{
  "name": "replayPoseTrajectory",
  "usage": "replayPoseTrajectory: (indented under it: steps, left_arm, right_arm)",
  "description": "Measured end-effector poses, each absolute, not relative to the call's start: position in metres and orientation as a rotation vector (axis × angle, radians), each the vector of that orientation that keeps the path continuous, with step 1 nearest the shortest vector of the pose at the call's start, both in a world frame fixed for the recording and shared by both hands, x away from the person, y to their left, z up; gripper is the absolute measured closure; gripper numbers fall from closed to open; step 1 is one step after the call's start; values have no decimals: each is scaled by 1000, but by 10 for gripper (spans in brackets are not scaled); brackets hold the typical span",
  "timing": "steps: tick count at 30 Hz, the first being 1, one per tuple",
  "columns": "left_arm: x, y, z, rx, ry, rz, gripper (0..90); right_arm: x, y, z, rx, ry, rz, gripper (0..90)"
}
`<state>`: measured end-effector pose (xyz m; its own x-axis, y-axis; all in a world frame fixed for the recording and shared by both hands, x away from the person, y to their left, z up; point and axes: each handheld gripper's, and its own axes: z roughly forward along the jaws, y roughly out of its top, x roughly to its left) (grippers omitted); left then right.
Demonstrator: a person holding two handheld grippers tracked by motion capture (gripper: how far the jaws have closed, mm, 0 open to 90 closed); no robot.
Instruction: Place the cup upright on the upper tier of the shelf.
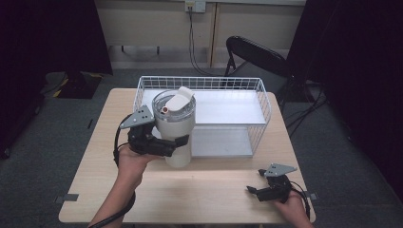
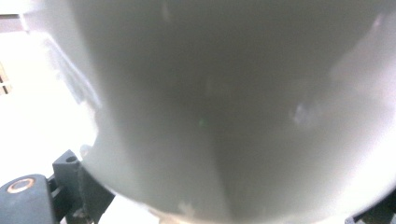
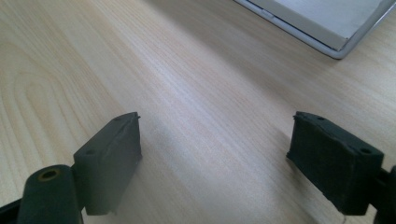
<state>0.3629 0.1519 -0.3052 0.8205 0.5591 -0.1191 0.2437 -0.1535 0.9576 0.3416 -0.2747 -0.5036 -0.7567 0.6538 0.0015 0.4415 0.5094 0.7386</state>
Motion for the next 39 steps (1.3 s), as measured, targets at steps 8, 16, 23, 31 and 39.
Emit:
replayPoseTrajectory:
  steps: [8,16,23,31,39]
  left_arm:
    - [366,147,-290,1742,612,306,79]
    - [370,141,-275,1743,599,310,79]
    - [374,135,-263,1743,587,308,80]
    - [379,129,-254,1747,583,294,80]
    - [384,123,-247,1743,583,276,80]
  right_arm:
    - [342,-275,-504,923,2477,1094,161]
    - [342,-275,-504,925,2476,1095,161]
    - [342,-275,-504,922,2475,1095,161]
    - [342,-275,-504,922,2474,1095,161]
    - [342,-275,-504,922,2474,1095,161]
